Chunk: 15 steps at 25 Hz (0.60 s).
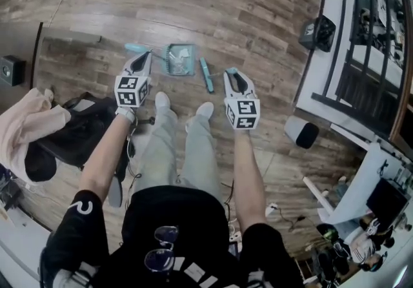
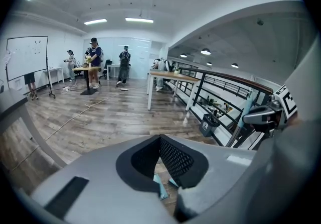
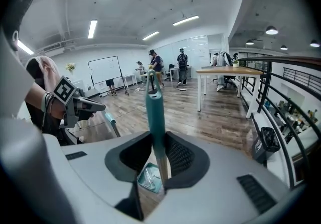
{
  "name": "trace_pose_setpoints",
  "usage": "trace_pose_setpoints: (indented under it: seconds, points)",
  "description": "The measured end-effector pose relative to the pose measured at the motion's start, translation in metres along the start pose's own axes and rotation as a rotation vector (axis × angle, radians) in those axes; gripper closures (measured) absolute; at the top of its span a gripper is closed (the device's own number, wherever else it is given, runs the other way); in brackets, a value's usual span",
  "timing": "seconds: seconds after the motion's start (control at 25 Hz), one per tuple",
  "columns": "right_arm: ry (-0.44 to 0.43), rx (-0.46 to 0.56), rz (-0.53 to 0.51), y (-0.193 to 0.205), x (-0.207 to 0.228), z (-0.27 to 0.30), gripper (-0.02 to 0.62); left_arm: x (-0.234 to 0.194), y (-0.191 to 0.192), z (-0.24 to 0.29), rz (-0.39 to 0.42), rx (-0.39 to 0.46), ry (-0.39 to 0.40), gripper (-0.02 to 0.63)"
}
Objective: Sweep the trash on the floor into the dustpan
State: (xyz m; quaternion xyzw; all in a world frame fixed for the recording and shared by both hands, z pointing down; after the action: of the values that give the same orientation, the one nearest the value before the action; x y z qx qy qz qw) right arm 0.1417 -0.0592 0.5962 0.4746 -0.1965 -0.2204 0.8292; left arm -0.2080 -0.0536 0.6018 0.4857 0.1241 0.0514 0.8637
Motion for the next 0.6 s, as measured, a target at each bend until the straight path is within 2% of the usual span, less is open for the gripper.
trace_pose_setpoints:
  seconds: [0.32, 0.6]
  points:
    - [-0.009, 0.026, -0.007, -0.045, 0.0, -0.047, 0.518, 0.039, -0.062, -0.054, -0.002, 0.072, 0.016, 0.607]
    - [-0.03, 0.108, -0.034, -0.097, -0.001, -0.079, 0.52, 0.08, -0.118, -0.091, 0.019, 0.171, 0.036, 0.607]
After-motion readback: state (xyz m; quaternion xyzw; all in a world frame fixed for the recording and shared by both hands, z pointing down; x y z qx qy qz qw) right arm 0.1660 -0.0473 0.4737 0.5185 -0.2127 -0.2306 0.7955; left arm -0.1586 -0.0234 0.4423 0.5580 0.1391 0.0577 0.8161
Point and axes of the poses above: the fingertips, and each gripper's own axes: z forward along the fingers, x to its right, y out of its underside, the point moved 9 cm from there along -z, backward along the fingers, and after that the axes turned 6 degrees about x, right-handed, at the moved point
